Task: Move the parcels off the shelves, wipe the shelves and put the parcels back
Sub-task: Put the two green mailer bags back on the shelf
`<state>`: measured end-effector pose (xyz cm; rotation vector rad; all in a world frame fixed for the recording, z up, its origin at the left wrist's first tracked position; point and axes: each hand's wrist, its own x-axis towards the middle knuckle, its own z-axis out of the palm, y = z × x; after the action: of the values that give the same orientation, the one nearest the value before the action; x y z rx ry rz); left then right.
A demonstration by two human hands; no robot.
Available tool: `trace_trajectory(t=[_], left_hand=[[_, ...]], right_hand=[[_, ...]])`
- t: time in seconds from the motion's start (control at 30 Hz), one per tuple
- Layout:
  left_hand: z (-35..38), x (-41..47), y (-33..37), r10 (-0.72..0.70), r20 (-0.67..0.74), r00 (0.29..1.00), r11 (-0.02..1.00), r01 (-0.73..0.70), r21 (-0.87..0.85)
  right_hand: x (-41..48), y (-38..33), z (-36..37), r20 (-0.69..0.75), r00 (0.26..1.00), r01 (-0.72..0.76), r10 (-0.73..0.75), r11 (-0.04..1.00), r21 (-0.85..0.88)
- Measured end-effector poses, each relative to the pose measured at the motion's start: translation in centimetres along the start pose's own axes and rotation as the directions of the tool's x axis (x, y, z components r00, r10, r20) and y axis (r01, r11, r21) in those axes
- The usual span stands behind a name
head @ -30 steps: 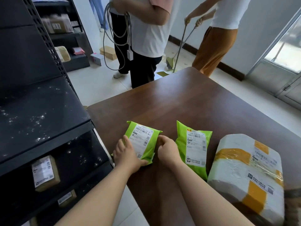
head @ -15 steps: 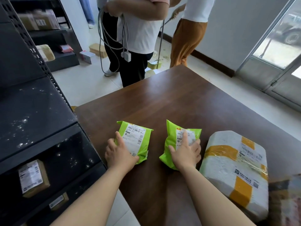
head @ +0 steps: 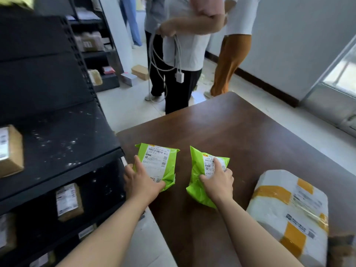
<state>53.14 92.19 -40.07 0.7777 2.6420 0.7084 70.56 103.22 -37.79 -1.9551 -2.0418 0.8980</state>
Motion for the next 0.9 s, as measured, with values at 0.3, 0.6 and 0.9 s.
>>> trace_trajectory(t=[0.3,0.6,0.9], left_hand=[[-10.8,-2.6,-3.0,-0.088,-0.198,0.976,0.995,0.075,-0.072],[-22.1,-7.8,-9.1,-0.274,-0.384,0.882,0.959,0.221,-0.176],[-32.2,-16.1,-19.4,-0.436,-0.519,0.735,0.9,0.337,-0.278]], right_hand=[[-5.6,-9.2,-1.9,0.102,0.964,0.23,-0.245,0.963,0.137],[-14.3,-18.7,-1.2,0.204,0.837,0.474,-0.508,0.859,0.193],[-27.5,-26.0,2.3,0.308,0.642,0.67,-0.702,0.709,0.219]])
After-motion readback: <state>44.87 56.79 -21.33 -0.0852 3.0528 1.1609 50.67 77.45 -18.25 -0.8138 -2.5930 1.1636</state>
